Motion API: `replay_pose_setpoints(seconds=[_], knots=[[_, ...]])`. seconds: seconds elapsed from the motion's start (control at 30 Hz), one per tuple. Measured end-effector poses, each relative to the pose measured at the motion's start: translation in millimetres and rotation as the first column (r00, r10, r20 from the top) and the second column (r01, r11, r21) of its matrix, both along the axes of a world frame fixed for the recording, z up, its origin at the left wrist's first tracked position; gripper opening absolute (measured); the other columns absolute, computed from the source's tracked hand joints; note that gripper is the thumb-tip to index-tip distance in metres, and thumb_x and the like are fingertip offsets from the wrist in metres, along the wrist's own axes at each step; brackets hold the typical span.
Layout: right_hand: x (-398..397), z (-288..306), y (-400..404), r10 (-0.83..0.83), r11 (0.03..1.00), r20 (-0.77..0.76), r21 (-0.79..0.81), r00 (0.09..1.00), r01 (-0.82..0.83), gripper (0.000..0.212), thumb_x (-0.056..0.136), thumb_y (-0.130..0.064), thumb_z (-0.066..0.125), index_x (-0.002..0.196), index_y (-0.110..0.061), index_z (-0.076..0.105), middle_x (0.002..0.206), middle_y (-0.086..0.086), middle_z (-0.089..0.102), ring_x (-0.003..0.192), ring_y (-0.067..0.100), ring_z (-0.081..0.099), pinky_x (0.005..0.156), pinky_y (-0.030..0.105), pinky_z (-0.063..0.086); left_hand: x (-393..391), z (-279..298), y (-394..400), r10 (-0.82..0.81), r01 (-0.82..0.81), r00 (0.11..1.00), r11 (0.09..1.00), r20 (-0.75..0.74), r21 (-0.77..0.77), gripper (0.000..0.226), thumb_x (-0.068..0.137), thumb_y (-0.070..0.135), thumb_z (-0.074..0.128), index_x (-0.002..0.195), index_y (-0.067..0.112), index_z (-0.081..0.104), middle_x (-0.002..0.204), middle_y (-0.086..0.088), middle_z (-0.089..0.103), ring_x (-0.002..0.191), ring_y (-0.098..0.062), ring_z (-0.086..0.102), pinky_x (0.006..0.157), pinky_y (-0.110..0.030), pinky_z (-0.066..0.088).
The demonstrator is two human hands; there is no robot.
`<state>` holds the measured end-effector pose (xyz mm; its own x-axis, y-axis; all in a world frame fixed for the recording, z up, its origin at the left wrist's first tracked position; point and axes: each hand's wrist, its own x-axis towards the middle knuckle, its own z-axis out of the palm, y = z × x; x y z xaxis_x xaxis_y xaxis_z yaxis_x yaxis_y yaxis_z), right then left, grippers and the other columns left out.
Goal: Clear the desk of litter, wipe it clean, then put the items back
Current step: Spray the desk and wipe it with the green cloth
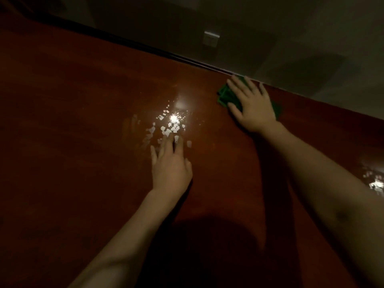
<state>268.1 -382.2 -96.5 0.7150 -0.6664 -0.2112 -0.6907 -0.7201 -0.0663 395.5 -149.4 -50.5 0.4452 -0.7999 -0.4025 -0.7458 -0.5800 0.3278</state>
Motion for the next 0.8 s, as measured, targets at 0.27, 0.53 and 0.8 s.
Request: replay_pose_setpoints(seconds=[0.27,0.53,0.8], knots=[[54.3,0.8,-21.7,-0.073,0.997,0.034,0.004,0.997,0.073,0.061,0.099,-0.052,0.025,0.153,-0.03,0.006,0.16,-0.005,0.014,0.147,0.024,0.011,0.117,0.051,0.004,3.2,-0.1,-2.8,-0.036,0.036,0.999,0.999,0.015,0.013,0.061,0.095,0.023,0.044,0.15,0.013,0.02,0.155,-0.008,0.016,0.145,-0.022,0.011,0.117,-0.047,0.003],[43.6,8.4,78.2,0.098,0.995,-0.024,0.021,0.995,-0.098,0.062,0.098,-0.055,0.021,0.152,-0.033,0.002,0.161,-0.007,0.002,0.147,0.026,0.004,0.117,0.048,0.003,22.3,18.6,20.2,0.022,-0.022,1.0,0.999,-0.012,-0.031,0.044,0.098,0.03,0.041,0.139,0.013,0.043,0.146,-0.006,0.037,0.14,-0.021,0.025,0.116,-0.048,0.005],[12.1,4.5,250.4,0.219,0.975,-0.033,0.051,0.975,-0.217,0.058,0.097,-0.056,0.013,0.149,-0.034,-0.002,0.156,-0.009,0.002,0.146,0.024,0.001,0.114,0.05,-0.007,20.9,39.9,113.7,-0.038,0.04,0.996,0.999,-0.081,0.022,0.048,0.097,0.028,0.042,0.143,0.016,0.037,0.152,-0.005,0.031,0.144,-0.022,0.015,0.116,-0.049,0.007]])
